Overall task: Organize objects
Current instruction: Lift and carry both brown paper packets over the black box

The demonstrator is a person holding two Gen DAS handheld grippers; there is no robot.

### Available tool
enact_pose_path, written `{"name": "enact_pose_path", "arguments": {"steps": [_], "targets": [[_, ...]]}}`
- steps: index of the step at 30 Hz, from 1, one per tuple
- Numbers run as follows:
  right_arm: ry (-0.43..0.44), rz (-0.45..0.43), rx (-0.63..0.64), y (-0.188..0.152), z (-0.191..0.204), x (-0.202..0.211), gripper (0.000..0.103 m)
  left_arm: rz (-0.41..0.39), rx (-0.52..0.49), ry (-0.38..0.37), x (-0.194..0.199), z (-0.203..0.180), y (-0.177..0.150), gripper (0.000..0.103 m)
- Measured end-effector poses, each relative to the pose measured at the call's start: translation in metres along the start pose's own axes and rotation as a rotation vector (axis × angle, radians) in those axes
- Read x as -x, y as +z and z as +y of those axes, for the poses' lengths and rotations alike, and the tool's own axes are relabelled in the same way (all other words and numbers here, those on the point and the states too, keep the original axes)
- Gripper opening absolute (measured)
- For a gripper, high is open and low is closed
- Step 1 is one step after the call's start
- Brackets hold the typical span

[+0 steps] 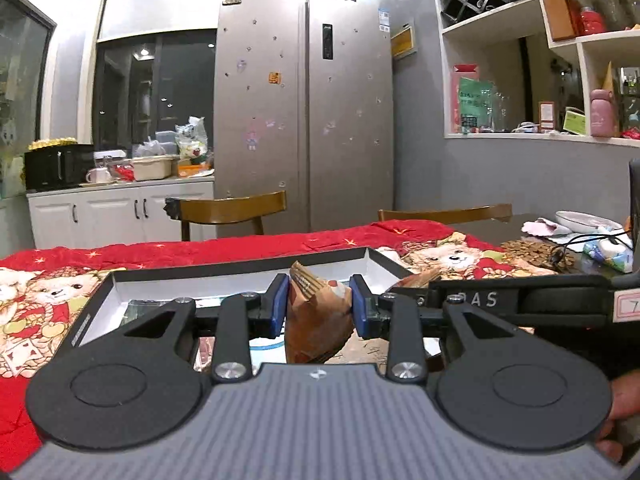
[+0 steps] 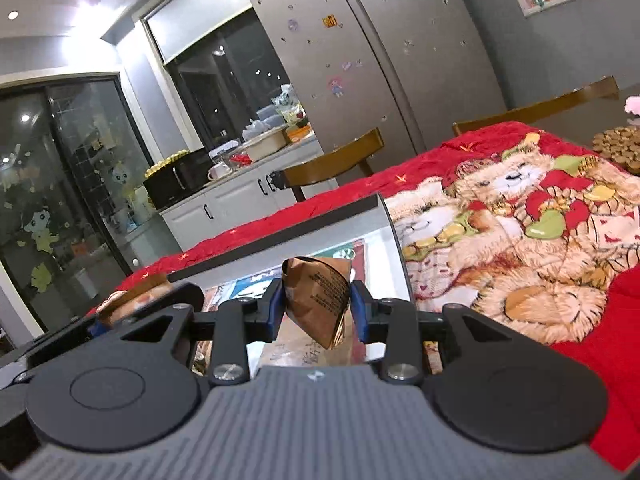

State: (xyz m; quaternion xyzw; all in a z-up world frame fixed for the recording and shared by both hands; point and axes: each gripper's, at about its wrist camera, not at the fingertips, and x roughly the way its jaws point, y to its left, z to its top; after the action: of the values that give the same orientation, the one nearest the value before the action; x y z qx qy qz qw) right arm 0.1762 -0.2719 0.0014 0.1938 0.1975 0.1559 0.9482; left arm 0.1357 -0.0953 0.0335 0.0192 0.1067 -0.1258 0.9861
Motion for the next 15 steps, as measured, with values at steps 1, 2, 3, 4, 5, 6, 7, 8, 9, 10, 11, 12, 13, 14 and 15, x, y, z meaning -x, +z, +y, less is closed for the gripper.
{"name": "enact_pose_path", "arguments": {"steps": [1, 2, 3, 4, 5, 6, 7, 8, 9, 10, 11, 12, 13, 14, 15], "targets": [[0.001, 0.000, -0.002, 0.000, 0.000, 0.001, 0.039, 0.028, 0.012, -0.005, -0.005, 0.000, -0.001, 0.038], [0.000, 0.003, -0.002, 0.000, 0.000, 0.001, 0.039, 0.049, 0.022, -0.009, -0.009, 0.001, -0.001, 0.038], [-0.001, 0.005, -0.001, 0.000, -0.001, 0.000, 0.039, 0.054, 0.042, -0.003, -0.012, 0.004, -0.001, 0.038], [0.000, 0.005, -0.001, 0.001, -0.001, 0.001, 0.039, 0.056, 0.058, 0.000, -0.013, 0.008, -0.001, 0.038], [0.002, 0.005, -0.003, 0.001, -0.001, 0.001, 0.039, 0.064, 0.072, -0.004, -0.015, 0.010, -0.001, 0.038], [0.003, 0.006, -0.006, 0.001, -0.001, 0.001, 0.039, 0.082, 0.087, -0.007, -0.018, 0.012, -0.001, 0.038], [0.003, 0.007, -0.007, 0.001, -0.002, 0.000, 0.039, 0.096, 0.095, -0.002, -0.021, 0.013, -0.001, 0.038], [0.003, 0.008, -0.007, 0.001, -0.002, 0.001, 0.039, 0.109, 0.101, 0.004, -0.023, 0.014, -0.001, 0.038], [0.003, 0.008, -0.006, 0.001, -0.002, 0.000, 0.039, 0.123, 0.103, 0.007, -0.026, 0.014, -0.001, 0.038], [0.003, 0.008, -0.006, 0.001, -0.002, 0.000, 0.039, 0.135, 0.101, 0.007, -0.029, 0.014, -0.001, 0.038], [0.002, 0.009, -0.006, 0.001, -0.002, -0.001, 0.039, 0.146, 0.098, 0.010, -0.031, 0.013, -0.001, 0.038], [0.001, 0.009, -0.005, 0.001, -0.002, -0.001, 0.039, 0.156, 0.096, 0.018, -0.033, 0.014, -0.002, 0.038], [-0.001, 0.010, -0.003, 0.001, -0.002, -0.001, 0.039, 0.165, 0.095, 0.017, -0.033, 0.014, -0.002, 0.038], [-0.004, 0.010, 0.000, 0.001, -0.001, -0.002, 0.039, 0.175, 0.095, 0.011, -0.035, 0.014, -0.003, 0.038], [-0.008, 0.011, 0.003, 0.000, -0.001, -0.002, 0.039, 0.187, 0.095, 0.012, -0.036, 0.015, -0.003, 0.038]]}}
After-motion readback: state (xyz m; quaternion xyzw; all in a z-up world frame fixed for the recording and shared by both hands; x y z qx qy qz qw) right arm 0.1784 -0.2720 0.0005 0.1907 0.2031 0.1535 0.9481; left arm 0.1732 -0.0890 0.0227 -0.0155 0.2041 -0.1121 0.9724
